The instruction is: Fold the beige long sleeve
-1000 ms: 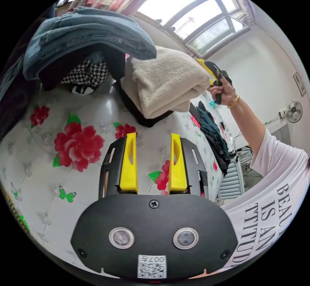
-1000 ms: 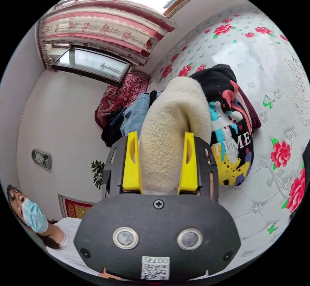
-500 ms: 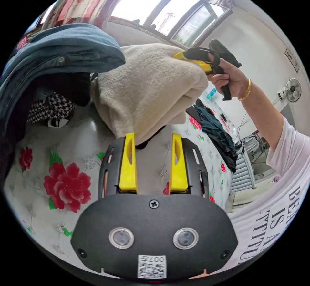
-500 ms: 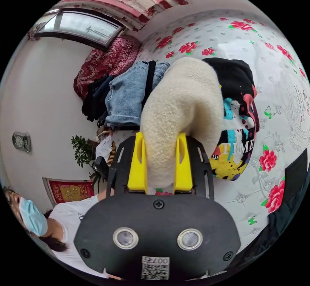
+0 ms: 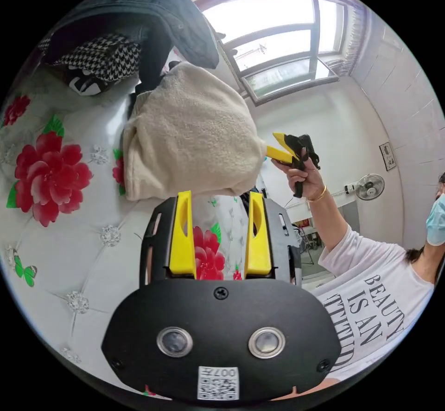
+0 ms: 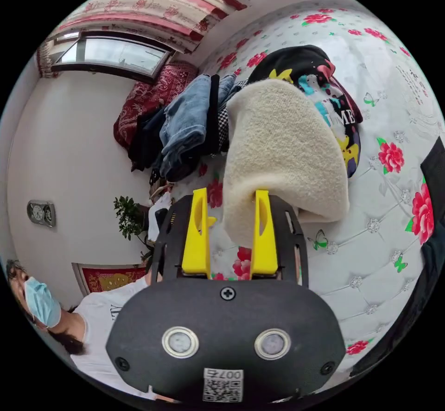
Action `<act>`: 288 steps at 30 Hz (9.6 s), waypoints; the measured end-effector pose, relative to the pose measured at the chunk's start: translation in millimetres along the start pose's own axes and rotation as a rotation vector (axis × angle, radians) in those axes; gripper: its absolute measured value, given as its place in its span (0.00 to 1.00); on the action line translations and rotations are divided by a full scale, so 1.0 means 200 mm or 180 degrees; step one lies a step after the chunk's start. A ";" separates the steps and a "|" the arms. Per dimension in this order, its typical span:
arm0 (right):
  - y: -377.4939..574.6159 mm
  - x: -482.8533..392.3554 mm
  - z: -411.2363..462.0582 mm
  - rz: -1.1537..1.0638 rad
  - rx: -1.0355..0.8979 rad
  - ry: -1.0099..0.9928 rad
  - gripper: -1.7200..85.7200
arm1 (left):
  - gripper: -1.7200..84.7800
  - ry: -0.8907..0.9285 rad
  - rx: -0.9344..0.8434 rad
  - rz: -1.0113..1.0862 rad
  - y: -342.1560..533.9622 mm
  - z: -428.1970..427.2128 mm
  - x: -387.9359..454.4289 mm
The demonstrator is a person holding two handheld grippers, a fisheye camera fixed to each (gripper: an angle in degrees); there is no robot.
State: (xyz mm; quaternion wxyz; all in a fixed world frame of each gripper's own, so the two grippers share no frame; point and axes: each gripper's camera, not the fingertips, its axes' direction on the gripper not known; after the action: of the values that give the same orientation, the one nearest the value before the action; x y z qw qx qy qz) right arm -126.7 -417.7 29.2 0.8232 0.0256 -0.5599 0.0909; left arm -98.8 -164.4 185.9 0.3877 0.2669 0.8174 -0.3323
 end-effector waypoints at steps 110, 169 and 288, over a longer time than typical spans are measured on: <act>1.53 -0.89 -0.03 0.0057 -0.0261 0.2211 0.08 | 0.01 -0.3791 -0.1586 0.0305 1.07 0.20 0.33; 3.72 -0.96 0.37 0.0877 0.0087 -0.0109 0.19 | 0.15 -0.2767 -0.0492 -0.0292 2.18 -0.98 -0.07; 2.07 -0.88 -0.02 0.0108 0.0006 0.1406 0.08 | 0.08 -0.2467 -0.1679 0.0158 0.63 -0.14 0.29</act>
State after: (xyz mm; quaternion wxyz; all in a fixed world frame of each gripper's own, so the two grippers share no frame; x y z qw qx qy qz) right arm -259.1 -32.5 -159.5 0.9241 -0.0035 -0.3662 0.1086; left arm -56.9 -53.0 111.3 0.7268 0.0349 0.6622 -0.1790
